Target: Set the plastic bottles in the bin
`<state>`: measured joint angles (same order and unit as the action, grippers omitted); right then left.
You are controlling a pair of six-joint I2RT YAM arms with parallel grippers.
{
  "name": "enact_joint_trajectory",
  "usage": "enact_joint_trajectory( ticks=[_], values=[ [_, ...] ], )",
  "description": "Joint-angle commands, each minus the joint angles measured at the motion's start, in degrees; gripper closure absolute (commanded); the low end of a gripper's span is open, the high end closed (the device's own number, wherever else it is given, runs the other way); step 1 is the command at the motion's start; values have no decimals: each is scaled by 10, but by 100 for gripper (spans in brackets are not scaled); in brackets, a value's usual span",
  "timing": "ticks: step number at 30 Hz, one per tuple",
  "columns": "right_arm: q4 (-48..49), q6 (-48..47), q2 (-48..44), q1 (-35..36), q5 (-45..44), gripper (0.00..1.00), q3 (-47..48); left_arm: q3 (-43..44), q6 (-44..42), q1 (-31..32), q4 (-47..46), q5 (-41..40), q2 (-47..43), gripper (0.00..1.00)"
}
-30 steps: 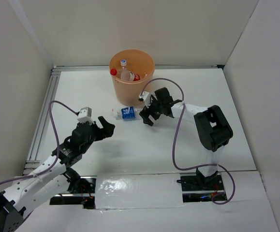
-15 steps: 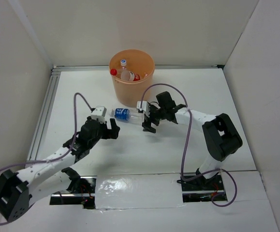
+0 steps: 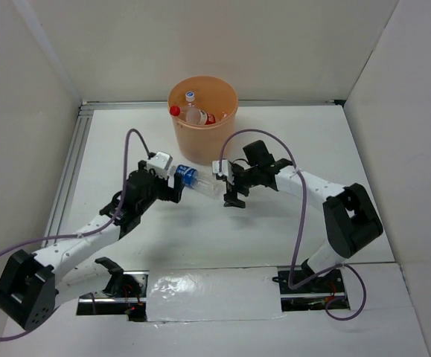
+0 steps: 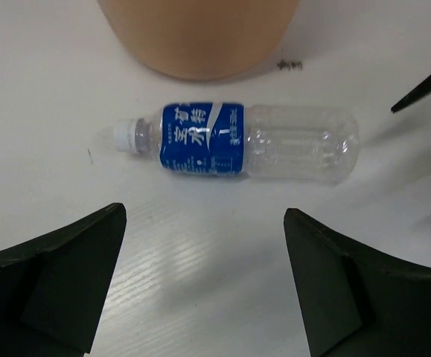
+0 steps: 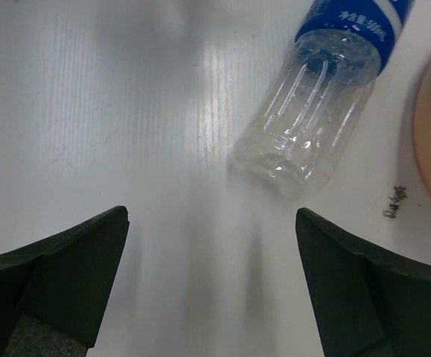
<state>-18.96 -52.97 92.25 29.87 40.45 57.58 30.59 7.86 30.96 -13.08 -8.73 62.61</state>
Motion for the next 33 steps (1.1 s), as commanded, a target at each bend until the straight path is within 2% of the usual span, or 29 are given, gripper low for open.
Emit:
enact_joint_trajectory(
  ticks=[1,2,3,6,15,19,22,24,28,29,30,33],
  values=[
    [8,26,-55,5,-15,0,-5,-13,88,-13,-38,35,-55,0],
    [24,41,-55,5,-26,0,5,-19,101,-13,-46,35,-64,0],
    [46,95,-25,12,-45,0,30,-25,130,-13,-46,44,-83,0],
    [77,149,7,18,-63,0,52,-33,137,-13,-46,44,-88,0],
    [67,274,164,48,-78,0,208,-64,164,-13,7,13,-192,0],
    [74,280,200,62,-107,0,213,-88,179,-13,40,-16,-256,0],
    [99,280,205,76,-147,0,184,-94,184,-13,72,-30,-290,0],
    [116,275,205,88,-171,4,145,-99,189,-13,90,-38,-317,0],
    [106,248,205,93,-182,44,120,-99,195,-13,101,-50,-336,0],
    [83,228,195,93,-171,62,120,-99,200,-13,101,-58,-336,0],
    [72,220,183,93,-159,68,120,-99,200,-13,108,-65,-336,0],
    [22,175,103,93,-94,75,133,-94,205,-13,108,-82,-341,0]
  ],
)
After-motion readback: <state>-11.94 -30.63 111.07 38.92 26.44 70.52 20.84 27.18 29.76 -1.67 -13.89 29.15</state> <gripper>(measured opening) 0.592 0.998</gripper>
